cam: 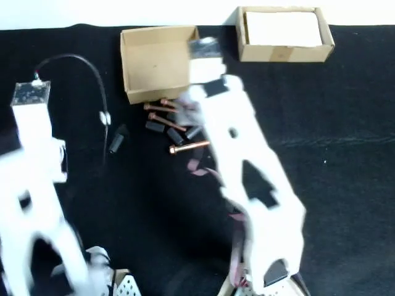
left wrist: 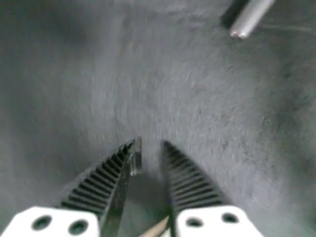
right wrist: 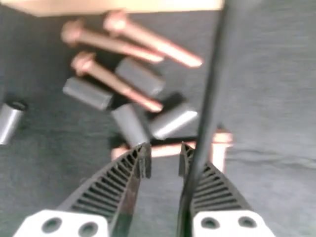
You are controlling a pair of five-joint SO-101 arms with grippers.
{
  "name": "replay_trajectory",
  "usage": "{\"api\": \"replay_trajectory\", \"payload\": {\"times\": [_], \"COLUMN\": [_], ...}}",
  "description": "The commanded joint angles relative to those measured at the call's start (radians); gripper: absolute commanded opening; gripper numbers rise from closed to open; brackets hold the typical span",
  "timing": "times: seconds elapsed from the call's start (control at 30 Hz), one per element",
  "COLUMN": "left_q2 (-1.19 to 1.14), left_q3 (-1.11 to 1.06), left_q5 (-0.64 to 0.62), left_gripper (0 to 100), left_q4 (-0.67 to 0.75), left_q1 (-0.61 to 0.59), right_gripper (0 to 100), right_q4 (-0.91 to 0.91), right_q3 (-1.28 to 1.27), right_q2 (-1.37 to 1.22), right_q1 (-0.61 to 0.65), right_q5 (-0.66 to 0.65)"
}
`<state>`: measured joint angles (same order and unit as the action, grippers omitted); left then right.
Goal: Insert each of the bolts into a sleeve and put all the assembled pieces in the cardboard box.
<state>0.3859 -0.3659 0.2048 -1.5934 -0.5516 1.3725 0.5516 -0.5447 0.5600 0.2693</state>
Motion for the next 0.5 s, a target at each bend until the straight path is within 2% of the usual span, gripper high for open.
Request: {"api": "replay_trajectory", "payload": {"times": [0.0,0.2,0.33,0.47], "left_q2": [-0.156,-0.297,-0.321,-0.323], "left_q3": [0.134,0.312,0.358,0.354], "left_q5": [-0.071,-0.077,-0.077,-0.077], "left_gripper": [19,20,20,20], "left_q4": [-0.034,-0.092,-0.097,-0.112], "left_q1": [-0.082,-0.239,-0.243,-0.262], "right_gripper": [10.6,12.1,20.6,21.5], "right_q4": [0.087,0.088,0.056,-0.025], "right_q3": [0.325,0.699,0.854,0.863], "right_q2": [-0.186,-0.440,-0.536,-0.590], "right_q1": [0.102,0.193,0.222,0.255], "right_q5": [0.028,0.078,0.143,0.198]}}
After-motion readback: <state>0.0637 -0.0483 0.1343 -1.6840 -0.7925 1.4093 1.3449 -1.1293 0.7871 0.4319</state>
